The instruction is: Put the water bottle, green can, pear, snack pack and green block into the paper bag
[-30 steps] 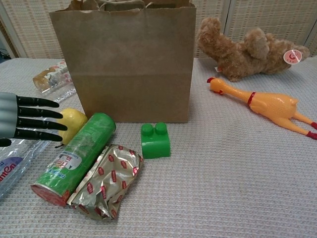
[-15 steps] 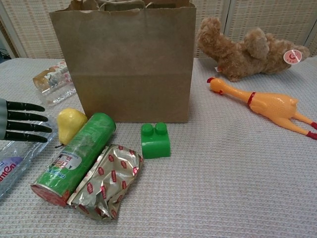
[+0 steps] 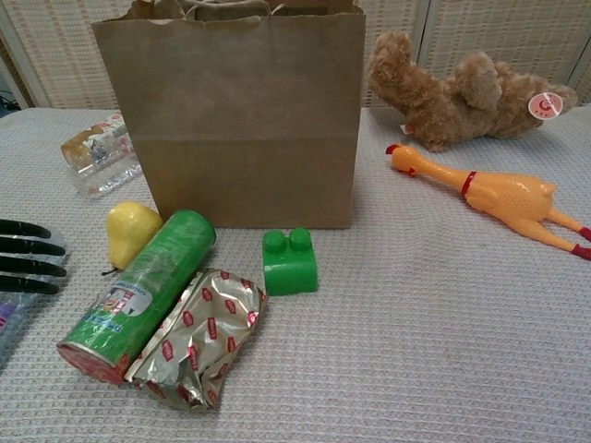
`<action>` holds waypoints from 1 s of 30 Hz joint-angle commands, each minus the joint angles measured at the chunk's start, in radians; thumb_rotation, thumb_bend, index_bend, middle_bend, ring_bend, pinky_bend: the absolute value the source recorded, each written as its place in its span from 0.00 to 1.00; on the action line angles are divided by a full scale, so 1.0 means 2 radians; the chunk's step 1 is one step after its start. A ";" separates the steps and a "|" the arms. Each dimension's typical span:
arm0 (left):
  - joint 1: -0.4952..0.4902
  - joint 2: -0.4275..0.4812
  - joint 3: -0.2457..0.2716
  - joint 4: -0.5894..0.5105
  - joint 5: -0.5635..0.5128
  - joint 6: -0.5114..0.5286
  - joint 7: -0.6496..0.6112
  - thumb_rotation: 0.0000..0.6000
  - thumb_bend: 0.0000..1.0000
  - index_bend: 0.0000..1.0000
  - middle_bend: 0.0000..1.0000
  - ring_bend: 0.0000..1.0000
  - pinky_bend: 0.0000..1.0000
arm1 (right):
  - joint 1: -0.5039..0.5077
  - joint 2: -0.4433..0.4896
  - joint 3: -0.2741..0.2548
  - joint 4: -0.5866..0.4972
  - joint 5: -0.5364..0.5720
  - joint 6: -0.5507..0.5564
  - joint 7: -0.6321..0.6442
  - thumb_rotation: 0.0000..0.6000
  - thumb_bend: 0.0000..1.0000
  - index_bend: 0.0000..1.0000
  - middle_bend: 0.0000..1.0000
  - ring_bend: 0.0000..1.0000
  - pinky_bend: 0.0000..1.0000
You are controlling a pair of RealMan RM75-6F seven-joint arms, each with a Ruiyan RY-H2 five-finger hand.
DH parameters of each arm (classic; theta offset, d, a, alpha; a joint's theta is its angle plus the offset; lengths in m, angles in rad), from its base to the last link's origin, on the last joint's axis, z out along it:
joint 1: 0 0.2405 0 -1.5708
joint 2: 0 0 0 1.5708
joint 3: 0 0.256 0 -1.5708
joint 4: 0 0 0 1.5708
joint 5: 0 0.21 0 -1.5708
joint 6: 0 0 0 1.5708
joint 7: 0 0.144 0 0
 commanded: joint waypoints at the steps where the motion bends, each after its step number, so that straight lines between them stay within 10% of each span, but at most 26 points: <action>1: 0.003 -0.001 0.007 0.008 0.002 0.014 -0.009 1.00 0.58 0.44 0.47 0.41 0.58 | 0.000 0.000 0.000 0.000 0.000 0.000 0.000 1.00 0.06 0.00 0.00 0.00 0.00; 6: 0.011 0.008 0.010 0.014 -0.011 0.024 -0.011 1.00 0.65 0.63 0.65 0.59 0.69 | -0.001 0.000 0.000 0.000 -0.001 0.001 0.001 1.00 0.06 0.00 0.00 0.00 0.00; 14: 0.054 0.046 -0.028 0.010 -0.086 0.066 -0.011 1.00 0.66 0.65 0.67 0.61 0.71 | -0.001 0.001 -0.001 0.000 -0.001 0.001 0.001 1.00 0.06 0.00 0.00 0.00 0.00; 23: 0.113 0.052 -0.182 -0.043 -0.309 0.107 -0.085 1.00 0.66 0.66 0.68 0.62 0.72 | 0.000 0.001 -0.004 -0.003 -0.005 -0.001 -0.002 1.00 0.06 0.00 0.00 0.00 0.00; 30: 0.114 0.066 -0.334 -0.275 -0.537 0.053 -0.134 1.00 0.66 0.65 0.68 0.62 0.72 | 0.001 0.001 -0.004 -0.005 -0.006 -0.002 -0.005 1.00 0.06 0.00 0.00 0.00 0.00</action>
